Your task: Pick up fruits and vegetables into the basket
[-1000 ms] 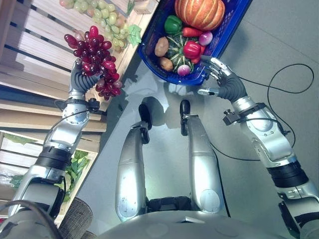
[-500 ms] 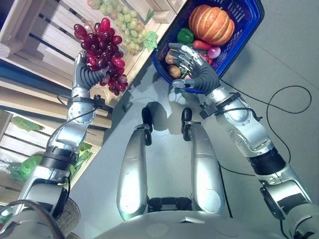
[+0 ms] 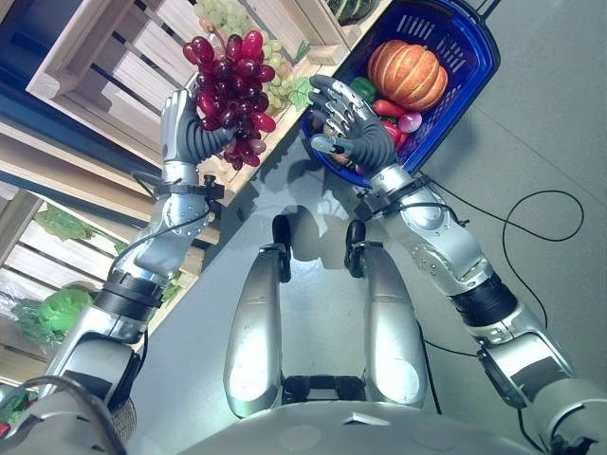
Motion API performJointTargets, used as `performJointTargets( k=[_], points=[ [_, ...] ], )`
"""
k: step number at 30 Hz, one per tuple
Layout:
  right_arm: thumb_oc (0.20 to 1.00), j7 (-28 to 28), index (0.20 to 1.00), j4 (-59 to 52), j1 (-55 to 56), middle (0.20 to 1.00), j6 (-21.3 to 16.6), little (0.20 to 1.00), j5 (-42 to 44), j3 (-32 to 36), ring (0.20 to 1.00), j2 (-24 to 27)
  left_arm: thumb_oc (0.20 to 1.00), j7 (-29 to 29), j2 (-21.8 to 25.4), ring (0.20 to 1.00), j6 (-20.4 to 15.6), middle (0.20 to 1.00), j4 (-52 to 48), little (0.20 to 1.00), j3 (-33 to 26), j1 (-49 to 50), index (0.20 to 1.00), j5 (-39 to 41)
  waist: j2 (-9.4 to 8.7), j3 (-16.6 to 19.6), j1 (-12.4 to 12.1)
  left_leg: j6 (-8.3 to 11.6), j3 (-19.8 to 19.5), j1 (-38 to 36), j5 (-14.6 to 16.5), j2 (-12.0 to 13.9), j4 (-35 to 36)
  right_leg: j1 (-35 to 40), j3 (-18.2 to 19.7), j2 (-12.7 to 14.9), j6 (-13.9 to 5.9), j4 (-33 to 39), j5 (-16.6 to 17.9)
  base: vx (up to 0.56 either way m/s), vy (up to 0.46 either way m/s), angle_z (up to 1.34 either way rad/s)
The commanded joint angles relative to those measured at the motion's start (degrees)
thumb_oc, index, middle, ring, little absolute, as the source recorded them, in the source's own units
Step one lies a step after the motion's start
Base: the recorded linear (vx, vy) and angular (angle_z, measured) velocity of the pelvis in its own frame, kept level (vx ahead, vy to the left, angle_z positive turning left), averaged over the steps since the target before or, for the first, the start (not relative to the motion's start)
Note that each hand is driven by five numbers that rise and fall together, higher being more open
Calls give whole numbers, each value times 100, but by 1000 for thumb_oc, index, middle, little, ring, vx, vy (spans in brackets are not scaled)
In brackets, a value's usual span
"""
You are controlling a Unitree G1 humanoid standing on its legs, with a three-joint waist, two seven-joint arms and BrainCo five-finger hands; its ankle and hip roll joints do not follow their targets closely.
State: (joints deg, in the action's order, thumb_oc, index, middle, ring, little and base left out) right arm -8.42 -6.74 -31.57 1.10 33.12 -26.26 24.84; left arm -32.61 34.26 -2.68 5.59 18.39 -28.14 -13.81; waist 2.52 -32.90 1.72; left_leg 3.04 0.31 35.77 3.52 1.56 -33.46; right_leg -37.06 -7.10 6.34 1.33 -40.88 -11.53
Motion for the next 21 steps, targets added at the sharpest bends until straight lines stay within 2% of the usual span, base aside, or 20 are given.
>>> performJointTargets(
  k=[1, 5, 10, 15, 21],
  points=[
    [1000, -352, 1000, -275, -35, 1000, -632, 1000, -77, 66, 1000, -256, 200, -588, -26, 200, -273, 200, -620, 200, 39, -289, 200, -640, -220, 310, -4, -483, 667, -472, 615, -381, -25, 402, 23, -254, -209, 717, 385, 0, 0, 0],
    [1000, -399, 1000, -178, 82, 1000, -783, 1000, 13, 144, 1000, -219, 200, -657, -50, 200, -243, 200, -688, 200, 64, -286, 200, -884, -231, 310, 16, -495, 673, -509, 588, -385, 13, 427, 14, -245, -207, 739, 414, 14, 9, 3],
    [1000, 31, 1000, -215, 295, 1000, -824, 1000, 439, 223, 1000, -178, 200, -738, -24, 200, -146, 200, -831, 200, 157, -284, 200, -1515, -258, 310, 62, -498, 688, -587, 591, -392, 49, 509, 8, -234, -224, 782, 424, 14, 5, 1],
    [1000, 614, 1000, -278, 298, 1000, -597, 1000, 1026, 103, 1000, -195, 200, -763, -6, 200, -36, 200, -903, 200, 372, -388, 200, -2230, -281, 310, 65, -513, 702, -624, 615, -381, 10, 537, 9, -223, -225, 736, 415, 0, 0, 0],
    [1000, 1015, 1000, -213, 216, 1000, -525, 1000, 1458, -98, 1000, -241, 200, -684, 90, 200, -44, 200, -869, 200, 659, -597, 200, -2556, -312, 310, 35, -535, 701, -643, 599, -381, 11, 549, -13, -208, -231, 720, 441, 0, 0, 0]
  ],
)
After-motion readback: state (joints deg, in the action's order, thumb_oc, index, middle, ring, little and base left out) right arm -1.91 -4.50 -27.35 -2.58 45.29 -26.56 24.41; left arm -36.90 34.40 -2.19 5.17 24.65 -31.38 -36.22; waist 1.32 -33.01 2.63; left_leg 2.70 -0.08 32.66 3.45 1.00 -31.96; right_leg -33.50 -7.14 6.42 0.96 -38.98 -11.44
